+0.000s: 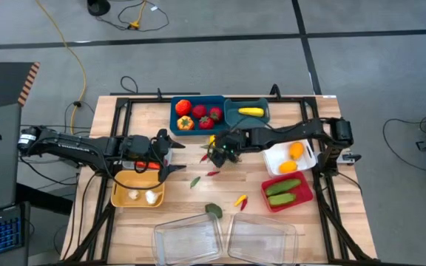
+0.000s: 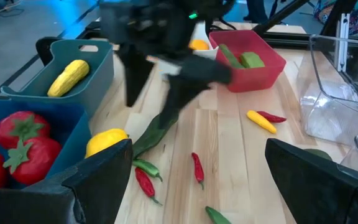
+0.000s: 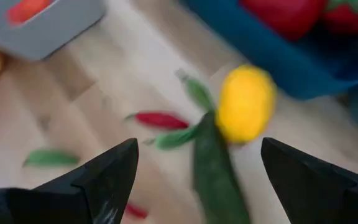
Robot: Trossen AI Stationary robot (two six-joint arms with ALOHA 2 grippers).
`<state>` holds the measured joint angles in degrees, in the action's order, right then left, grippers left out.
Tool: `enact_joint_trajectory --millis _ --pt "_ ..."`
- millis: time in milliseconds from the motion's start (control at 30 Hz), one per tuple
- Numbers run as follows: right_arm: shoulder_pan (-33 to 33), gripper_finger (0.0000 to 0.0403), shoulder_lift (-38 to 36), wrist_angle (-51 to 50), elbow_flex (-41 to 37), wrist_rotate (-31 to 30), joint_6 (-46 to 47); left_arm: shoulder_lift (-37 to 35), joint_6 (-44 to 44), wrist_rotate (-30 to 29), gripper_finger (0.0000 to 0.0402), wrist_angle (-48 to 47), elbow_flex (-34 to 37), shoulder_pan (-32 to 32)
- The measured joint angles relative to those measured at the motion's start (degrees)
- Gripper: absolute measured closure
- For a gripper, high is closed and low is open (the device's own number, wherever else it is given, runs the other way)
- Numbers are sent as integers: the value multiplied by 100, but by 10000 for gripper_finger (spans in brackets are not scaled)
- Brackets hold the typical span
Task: Sort produce into baskets
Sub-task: Put the lemon into the white bin
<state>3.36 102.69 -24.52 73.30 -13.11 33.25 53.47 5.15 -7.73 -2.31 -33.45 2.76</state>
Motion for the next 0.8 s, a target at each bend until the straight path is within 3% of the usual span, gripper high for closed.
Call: enact_joint_trajectory --millis 267,567,800 --pt "430 38 230 243 -61 -124 268 0 -7 2 49 0 0 0" --pt "433 38 972 824 -62 -262 292 0 0 7 49 -4 -2 0" --pt "548 54 1113 1025 -62 -580 617 0 1 11 49 -18 -2 0"
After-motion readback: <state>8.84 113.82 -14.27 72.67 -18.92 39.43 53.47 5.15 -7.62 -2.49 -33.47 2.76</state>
